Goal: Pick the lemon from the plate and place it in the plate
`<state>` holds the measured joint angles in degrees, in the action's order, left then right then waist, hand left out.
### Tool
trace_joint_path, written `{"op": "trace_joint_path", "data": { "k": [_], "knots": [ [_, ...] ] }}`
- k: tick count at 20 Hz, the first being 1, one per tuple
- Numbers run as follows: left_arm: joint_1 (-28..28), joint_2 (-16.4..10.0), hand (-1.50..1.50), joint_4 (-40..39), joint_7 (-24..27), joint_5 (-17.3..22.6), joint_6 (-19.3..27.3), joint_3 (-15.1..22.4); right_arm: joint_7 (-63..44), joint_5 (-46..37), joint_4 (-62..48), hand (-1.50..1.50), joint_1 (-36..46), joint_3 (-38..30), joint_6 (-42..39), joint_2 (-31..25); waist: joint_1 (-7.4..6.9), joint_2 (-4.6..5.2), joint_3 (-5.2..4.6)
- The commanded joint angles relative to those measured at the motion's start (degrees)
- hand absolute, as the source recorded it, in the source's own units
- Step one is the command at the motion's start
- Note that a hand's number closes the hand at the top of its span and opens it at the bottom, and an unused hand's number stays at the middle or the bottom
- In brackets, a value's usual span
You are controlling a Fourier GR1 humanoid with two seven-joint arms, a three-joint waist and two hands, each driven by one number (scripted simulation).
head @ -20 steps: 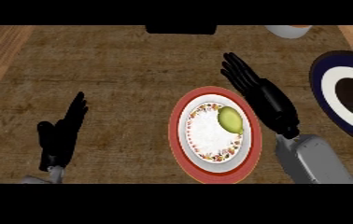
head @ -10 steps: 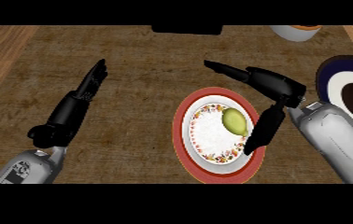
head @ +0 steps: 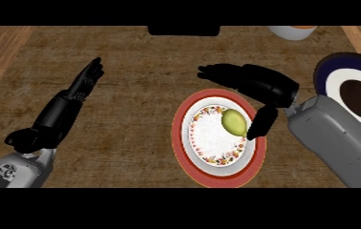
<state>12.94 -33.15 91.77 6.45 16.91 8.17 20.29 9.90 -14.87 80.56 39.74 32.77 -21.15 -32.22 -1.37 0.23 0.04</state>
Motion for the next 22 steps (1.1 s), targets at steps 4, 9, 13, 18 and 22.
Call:
{"op": "trace_joint_path", "data": {
  "k": [4, 9, 13, 18, 22],
  "knots": [
    [-1.1, -0.2, 0.0, -0.9, 0.6, -0.8, -2.6, -3.3, -12.3, 0.9, 4.1, -1.5, -0.4, -0.1, -11.8, 0.5, 1.46, -0.4, -0.09],
    [-1.1, 1.0, 0.0, -0.9, -0.1, -1.2, -3.4, -3.8, -18.8, 4.3, 5.3, -1.5, 2.4, -0.7, -23.9, -0.8, 1.64, -0.44, -0.1],
    [-1.9, 0.5, 0.0, 4.5, -3.9, -1.1, -4.5, -5.4, -19.7, -0.5, 3.3, -1.5, 4.0, -2.9, -25.1, -0.8, 0.99, -0.35, -0.04],
    [-0.3, 5.3, 0.0, -0.3, -1.9, -5.1, -4.3, -5.2, -19.1, -2.2, -5.1, -1.5, 8.7, -8.2, -28.8, 2.4, 0.94, -0.12, -0.05],
    [-2.2, 5.4, 0.0, 2.3, -3.0, -5.5, -6.2, -6.5, -21.3, -3.8, -9.4, -1.5, 10.7, -10.6, -29.1, 7.8, 0.71, -0.16, -0.05]
  ]
}}
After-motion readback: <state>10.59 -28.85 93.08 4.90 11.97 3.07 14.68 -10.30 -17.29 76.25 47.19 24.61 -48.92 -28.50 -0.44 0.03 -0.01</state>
